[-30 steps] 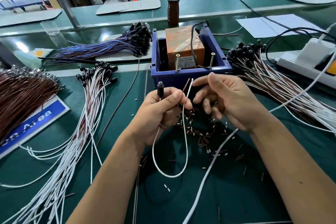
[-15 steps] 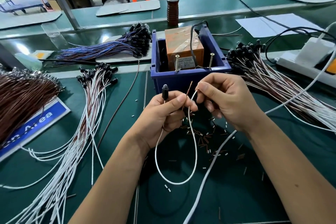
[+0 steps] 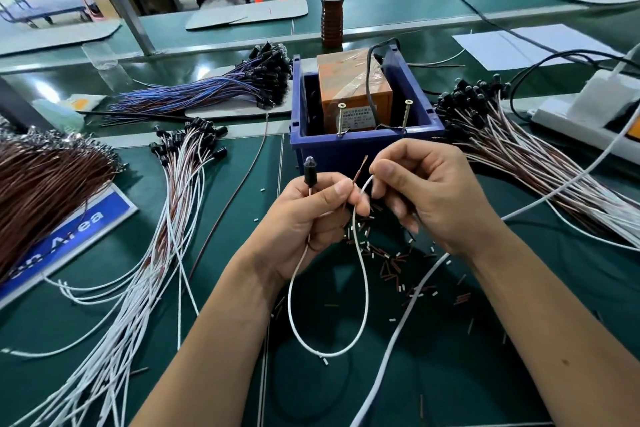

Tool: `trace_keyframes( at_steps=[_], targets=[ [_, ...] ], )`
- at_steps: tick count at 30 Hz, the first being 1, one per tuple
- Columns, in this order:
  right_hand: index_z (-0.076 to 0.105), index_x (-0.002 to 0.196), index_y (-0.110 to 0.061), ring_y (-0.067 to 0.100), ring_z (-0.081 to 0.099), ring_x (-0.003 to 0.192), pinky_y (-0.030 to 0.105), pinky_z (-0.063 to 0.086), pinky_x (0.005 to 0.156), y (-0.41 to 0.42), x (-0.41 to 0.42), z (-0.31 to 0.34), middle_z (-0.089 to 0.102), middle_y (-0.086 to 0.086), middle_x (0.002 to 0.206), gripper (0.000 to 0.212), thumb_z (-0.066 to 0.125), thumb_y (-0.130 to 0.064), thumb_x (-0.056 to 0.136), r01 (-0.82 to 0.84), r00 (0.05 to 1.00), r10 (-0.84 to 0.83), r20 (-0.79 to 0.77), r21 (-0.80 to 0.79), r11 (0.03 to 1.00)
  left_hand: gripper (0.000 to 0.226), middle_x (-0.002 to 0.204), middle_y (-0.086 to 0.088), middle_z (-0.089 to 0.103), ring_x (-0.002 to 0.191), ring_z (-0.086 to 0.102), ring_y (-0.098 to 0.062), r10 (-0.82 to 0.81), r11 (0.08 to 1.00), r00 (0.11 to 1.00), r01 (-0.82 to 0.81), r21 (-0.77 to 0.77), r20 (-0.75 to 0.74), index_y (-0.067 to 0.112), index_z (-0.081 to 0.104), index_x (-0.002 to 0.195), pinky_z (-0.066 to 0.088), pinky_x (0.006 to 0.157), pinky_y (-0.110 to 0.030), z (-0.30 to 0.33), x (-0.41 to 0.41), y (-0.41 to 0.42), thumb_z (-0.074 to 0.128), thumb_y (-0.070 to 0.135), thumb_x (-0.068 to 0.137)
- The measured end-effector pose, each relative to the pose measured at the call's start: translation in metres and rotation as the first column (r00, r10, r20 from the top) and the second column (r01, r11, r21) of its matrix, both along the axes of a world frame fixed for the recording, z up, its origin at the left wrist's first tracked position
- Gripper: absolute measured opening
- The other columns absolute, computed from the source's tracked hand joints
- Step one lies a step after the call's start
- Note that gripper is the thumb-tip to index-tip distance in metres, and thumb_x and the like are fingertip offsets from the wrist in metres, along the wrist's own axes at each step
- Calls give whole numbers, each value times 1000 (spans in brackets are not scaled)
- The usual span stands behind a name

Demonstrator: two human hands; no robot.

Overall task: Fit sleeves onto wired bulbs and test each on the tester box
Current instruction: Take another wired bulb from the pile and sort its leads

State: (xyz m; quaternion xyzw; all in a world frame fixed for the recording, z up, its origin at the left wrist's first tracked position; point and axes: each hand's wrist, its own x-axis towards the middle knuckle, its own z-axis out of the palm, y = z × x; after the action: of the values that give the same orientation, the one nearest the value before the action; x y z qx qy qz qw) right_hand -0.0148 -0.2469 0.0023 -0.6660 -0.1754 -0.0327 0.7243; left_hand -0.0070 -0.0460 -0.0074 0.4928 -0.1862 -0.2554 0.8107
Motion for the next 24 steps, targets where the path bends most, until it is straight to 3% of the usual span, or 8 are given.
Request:
trace_keyframes(
  at_steps=[7, 11, 13, 15, 16, 18, 20, 24],
  targets=[
    [69, 93, -15, 13, 51, 43, 21, 39, 34, -15, 4, 3, 68, 7, 73, 8, 67, -17, 101, 218, 971, -224, 80, 74, 973, 32, 83, -4, 65, 41, 28, 4, 86, 992, 996, -85, -92, 11, 15, 72, 78, 18, 39, -14, 2, 1, 4, 48, 16, 100],
    [64, 100, -14, 19, 56, 44, 26, 43, 34, 0, -3, -2, 71, 14, 75, 22, 71, -33, 94, 38, 999, -37, 18, -42, 998, 29, 83, -16, 58, 45, 30, -1, 214, 975, 973, -208, -74, 86, 16, 75, 83, 27, 41, -14, 3, 1, -2, 53, 19, 101],
    [65, 93, -8, 22, 64, 50, 27, 49, 39, 9, -6, -2, 73, 18, 77, 27, 71, -35, 93, -66, 997, 63, -36, -102, 993, 23, 81, -17, 54, 52, 44, -16, 264, 964, 949, -264, -21, 173, 18, 77, 85, 41, 48, -28, 2, -2, -7, 59, 25, 98],
    [66, 93, -3, 23, 67, 53, 27, 54, 45, 14, -7, -2, 73, 19, 77, 24, 74, -26, 90, -81, 995, 73, -72, -110, 991, 21, 88, -23, 59, 63, 52, -31, 299, 953, 932, -304, -8, 204, 14, 76, 87, 47, 54, -62, 4, -4, -10, 62, 25, 97],
    [67, 93, -3, 23, 66, 53, 27, 54, 46, 14, -8, -2, 73, 17, 75, 21, 75, -21, 88, -72, 995, 64, -75, -102, 992, 21, 91, -25, 64, 61, 57, -31, 306, 952, 931, -304, -42, 201, 9, 73, 88, 51, 54, -56, 5, -5, -11, 60, 21, 98],
    [70, 92, -3, 21, 63, 51, 26, 51, 44, 12, -7, -1, 73, 13, 71, 13, 75, -15, 89, -49, 998, 45, -54, -84, 995, 20, 95, -18, 74, 50, 62, -11, 338, 940, 917, -317, -129, 212, -1, 66, 89, 56, 51, -25, 9, -8, -14, 54, 9, 100],
    [69, 91, -2, 16, 57, 48, 22, 45, 43, 9, -7, -1, 71, 11, 70, 8, 72, -8, 94, 16, 1000, -15, 16, -66, 998, 18, 101, -19, 76, 56, 65, 0, 488, 868, 804, -490, -86, 339, 0, 66, 91, 52, 57, -12, 11, -10, -17, 53, 3, 102],
    [70, 100, -4, 9, 60, 59, 16, 45, 60, 6, -5, -2, 68, 7, 72, 4, 67, -2, 99, 272, 926, -240, 291, -77, 959, 14, 77, -4, 77, 59, 63, -5, 675, 583, 452, -812, -45, 583, 9, 72, 95, 46, 62, -18, 6, -6, -29, 62, 13, 103]
  ],
)
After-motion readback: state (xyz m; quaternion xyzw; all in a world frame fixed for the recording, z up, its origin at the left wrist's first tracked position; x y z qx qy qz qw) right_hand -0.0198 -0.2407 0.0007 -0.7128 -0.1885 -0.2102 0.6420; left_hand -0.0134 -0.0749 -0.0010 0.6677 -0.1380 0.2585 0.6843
